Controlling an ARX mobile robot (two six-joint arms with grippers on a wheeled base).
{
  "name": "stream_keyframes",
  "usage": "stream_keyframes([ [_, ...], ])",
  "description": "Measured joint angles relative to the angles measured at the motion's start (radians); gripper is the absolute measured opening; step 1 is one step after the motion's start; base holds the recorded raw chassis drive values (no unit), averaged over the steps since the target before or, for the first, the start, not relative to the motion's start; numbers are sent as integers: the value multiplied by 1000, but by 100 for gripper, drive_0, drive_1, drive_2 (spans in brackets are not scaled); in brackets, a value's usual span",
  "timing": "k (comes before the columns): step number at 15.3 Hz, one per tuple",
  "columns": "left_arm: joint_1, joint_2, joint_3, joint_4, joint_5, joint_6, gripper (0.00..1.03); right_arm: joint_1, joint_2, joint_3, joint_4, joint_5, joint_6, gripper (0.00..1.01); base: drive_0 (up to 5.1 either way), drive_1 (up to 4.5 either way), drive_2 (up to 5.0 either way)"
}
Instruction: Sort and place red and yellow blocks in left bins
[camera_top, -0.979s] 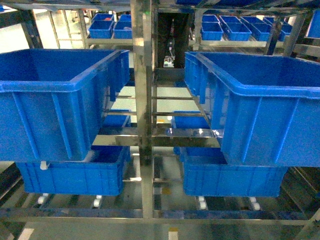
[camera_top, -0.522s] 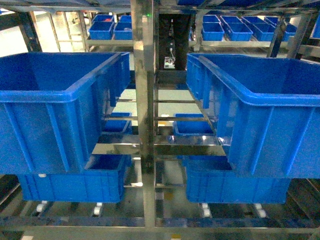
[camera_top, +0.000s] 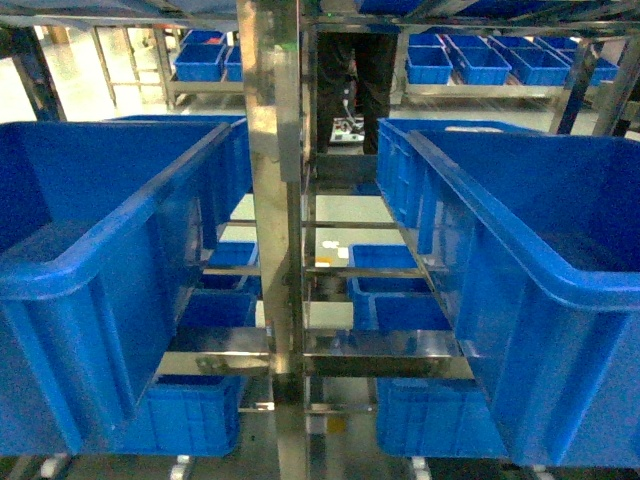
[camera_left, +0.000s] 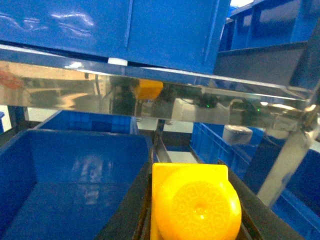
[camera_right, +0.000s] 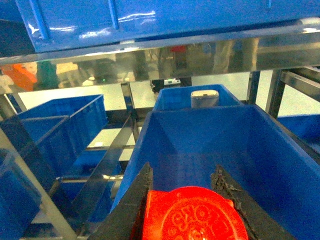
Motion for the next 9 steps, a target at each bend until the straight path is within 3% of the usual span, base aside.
stream_keyframes([
  [6, 0, 8, 0, -3, 0, 0, 26, 0, 4, -2, -2, 0, 0, 28, -1, 408, -410],
  [7, 0, 6, 0, -3, 0, 0, 26, -8, 25, -2, 26, -20, 10, 28, 0, 0, 0],
  [8, 0, 6, 0, -3, 0, 0, 26, -19, 214, 10, 171, -62, 56, 28, 0, 0, 0],
  [9, 0, 6, 0, -3, 0, 0, 26, -11, 349, 20, 258, -56, 62, 28, 0, 0, 0],
])
